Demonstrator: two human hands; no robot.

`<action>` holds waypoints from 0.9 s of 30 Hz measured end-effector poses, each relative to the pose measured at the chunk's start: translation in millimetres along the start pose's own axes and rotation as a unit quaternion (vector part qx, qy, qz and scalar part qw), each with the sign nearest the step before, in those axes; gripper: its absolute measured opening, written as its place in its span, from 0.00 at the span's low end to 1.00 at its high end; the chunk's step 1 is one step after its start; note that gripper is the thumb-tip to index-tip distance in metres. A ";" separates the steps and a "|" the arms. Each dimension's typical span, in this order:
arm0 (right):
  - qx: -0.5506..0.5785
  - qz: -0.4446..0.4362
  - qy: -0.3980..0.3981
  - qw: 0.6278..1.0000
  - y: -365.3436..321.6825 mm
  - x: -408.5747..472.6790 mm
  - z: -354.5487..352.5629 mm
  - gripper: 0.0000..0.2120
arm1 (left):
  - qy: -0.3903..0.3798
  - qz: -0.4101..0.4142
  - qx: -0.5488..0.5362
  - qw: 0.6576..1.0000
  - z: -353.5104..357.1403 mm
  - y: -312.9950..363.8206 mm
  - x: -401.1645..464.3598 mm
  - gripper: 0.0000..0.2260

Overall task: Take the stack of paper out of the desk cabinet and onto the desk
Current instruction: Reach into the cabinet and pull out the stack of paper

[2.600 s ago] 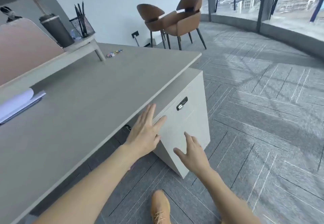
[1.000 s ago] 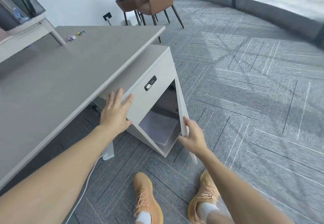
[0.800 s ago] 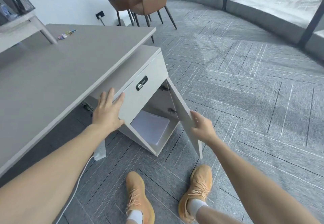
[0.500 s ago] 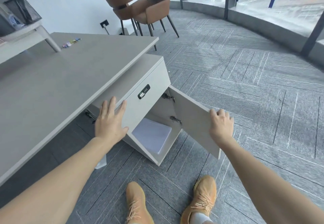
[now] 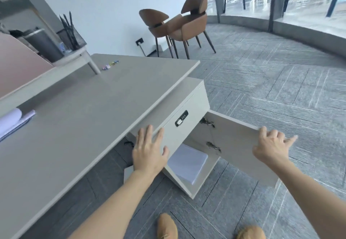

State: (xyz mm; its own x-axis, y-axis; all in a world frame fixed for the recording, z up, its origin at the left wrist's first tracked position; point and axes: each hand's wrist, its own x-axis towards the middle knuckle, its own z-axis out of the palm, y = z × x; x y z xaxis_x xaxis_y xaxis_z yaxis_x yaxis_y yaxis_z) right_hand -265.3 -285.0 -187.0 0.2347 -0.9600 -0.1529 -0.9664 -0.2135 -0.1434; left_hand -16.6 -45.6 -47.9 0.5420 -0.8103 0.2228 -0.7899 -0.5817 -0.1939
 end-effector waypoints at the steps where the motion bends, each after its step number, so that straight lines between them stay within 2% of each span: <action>1: -0.004 -0.008 -0.011 1.000 -1.3 5.5 -4.1 0.36 | -0.002 -0.002 -0.002 1.000 0.6 -0.3 0.6 0.26; 4: -0.019 -0.034 -0.041 0.998 -3.5 19.0 -16.8 0.40 | 0.007 -0.004 0.001 1.000 6.3 -1.0 2.1 0.26; 12: -0.029 -0.051 -0.080 0.995 3.6 43.2 -33.9 0.45 | 0.018 -0.002 0.008 1.000 6.1 1.4 4.0 0.25; 17: 0.010 -0.137 -0.069 0.988 -8.9 20.6 -36.1 0.40 | 0.009 -0.023 0.001 1.000 3.3 11.7 1.1 0.27; 22: 0.071 -0.203 -0.123 0.969 -41.7 -20.1 -29.6 0.35 | 0.028 0.036 -0.052 0.998 12.1 41.8 -18.3 0.17; 25: 0.104 -0.206 -0.181 0.956 -65.9 -26.7 -18.0 0.30 | -0.027 0.069 -0.123 0.990 30.5 59.5 -28.9 0.15; 27: 0.104 -0.213 -0.205 0.950 -84.2 -20.6 -4.1 0.25 | -0.097 0.009 -0.196 0.976 50.7 70.1 -23.5 0.17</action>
State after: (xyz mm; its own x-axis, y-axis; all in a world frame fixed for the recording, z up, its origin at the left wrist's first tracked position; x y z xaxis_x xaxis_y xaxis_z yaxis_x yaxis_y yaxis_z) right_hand -189.2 -248.0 -167.8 0.6627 -0.6340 -0.3985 -0.7423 -0.4855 -0.4619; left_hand -70.2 -71.0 -115.2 0.5414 -0.8402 0.0305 -0.8280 -0.5265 0.1931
